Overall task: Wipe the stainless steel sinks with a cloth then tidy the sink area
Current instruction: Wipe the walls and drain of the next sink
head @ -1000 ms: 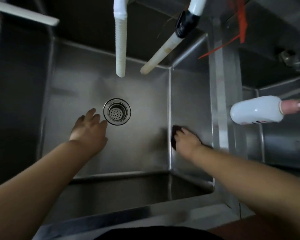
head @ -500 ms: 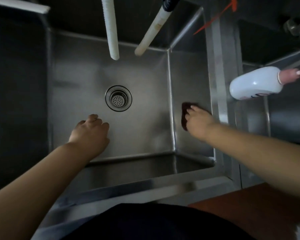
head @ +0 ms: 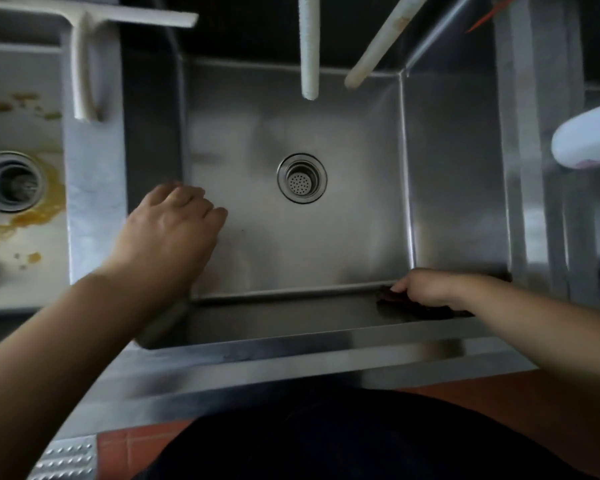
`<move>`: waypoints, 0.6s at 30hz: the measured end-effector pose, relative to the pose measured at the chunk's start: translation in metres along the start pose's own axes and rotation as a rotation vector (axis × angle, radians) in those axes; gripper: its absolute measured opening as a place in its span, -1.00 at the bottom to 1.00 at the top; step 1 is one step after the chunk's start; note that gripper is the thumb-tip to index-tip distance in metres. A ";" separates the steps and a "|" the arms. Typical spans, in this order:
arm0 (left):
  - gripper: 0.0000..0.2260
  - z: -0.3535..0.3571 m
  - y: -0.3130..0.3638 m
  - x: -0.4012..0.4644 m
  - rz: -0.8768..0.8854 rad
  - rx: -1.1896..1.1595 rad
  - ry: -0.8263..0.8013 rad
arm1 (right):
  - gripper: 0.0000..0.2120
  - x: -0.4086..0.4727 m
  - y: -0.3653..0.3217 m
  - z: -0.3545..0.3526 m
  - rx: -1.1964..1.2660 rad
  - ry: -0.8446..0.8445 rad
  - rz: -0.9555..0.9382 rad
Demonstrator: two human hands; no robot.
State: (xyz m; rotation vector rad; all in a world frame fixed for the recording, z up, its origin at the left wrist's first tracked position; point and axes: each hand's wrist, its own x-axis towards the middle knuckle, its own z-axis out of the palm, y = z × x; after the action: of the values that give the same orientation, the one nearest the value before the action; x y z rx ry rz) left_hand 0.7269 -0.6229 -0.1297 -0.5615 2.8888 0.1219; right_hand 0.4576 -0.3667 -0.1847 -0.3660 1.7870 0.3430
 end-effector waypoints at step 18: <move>-0.84 0.016 -0.068 -0.010 -0.001 -0.082 0.218 | -0.42 -0.029 -0.236 0.113 -0.041 -0.299 -0.664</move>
State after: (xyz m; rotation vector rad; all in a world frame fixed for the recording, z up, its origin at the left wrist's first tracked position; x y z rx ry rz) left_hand 0.7649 -0.6799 -0.1465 -0.6267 3.1063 0.1915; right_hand 0.6627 -0.5319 -0.1925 -0.8590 1.2791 -0.0398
